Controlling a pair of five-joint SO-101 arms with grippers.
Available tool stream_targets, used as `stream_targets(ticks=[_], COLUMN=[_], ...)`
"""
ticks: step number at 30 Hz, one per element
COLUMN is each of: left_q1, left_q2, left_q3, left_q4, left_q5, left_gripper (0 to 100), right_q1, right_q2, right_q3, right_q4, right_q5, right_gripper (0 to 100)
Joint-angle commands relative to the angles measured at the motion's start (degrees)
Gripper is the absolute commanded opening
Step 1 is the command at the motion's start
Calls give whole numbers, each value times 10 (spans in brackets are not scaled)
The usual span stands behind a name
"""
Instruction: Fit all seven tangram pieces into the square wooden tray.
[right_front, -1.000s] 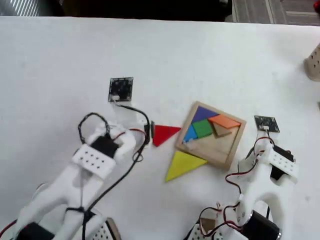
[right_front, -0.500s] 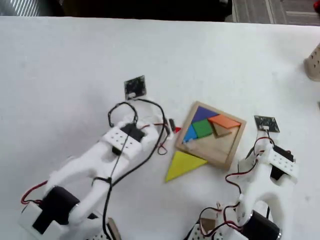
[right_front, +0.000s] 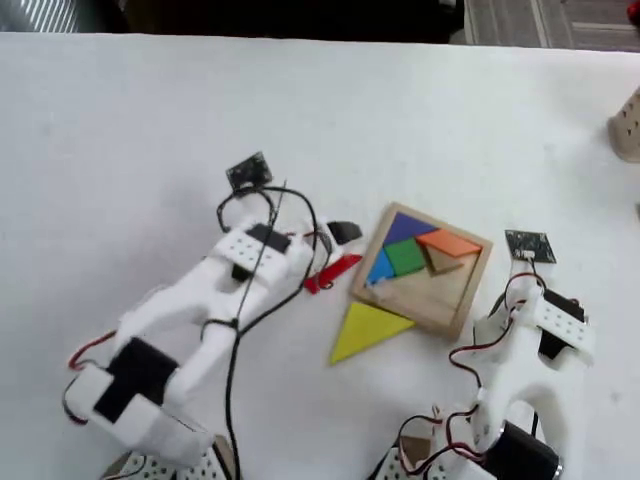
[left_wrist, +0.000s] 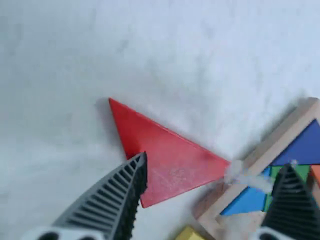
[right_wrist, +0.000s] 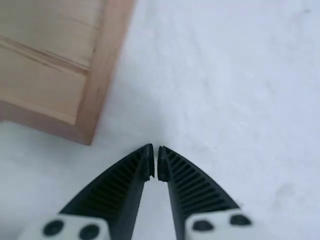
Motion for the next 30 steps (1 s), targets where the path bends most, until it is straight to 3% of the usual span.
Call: stream_targets(ticks=[1, 15, 24, 27, 30], left_q1=[-7, 46, 47, 45, 46], left_q2=[65, 124, 47, 21, 15], left_q3=[-99, -149, -127, -93, -76], left_q4=[69, 160, 202, 174, 173], left_q5=[18, -1, -12, -61, -216], left_gripper=[378, 378, 378, 378, 373], right_q1=[-7, -20, -20, -20, -20], right_q2=[-2, -2, -2, -2, -2], right_q3=[-3, -3, -3, -3, -3], right_q4=[-8, -8, -8, -8, -8], right_q5=[-6, -5, -1, -1, -1], right_gripper=[18, 18, 18, 18, 18])
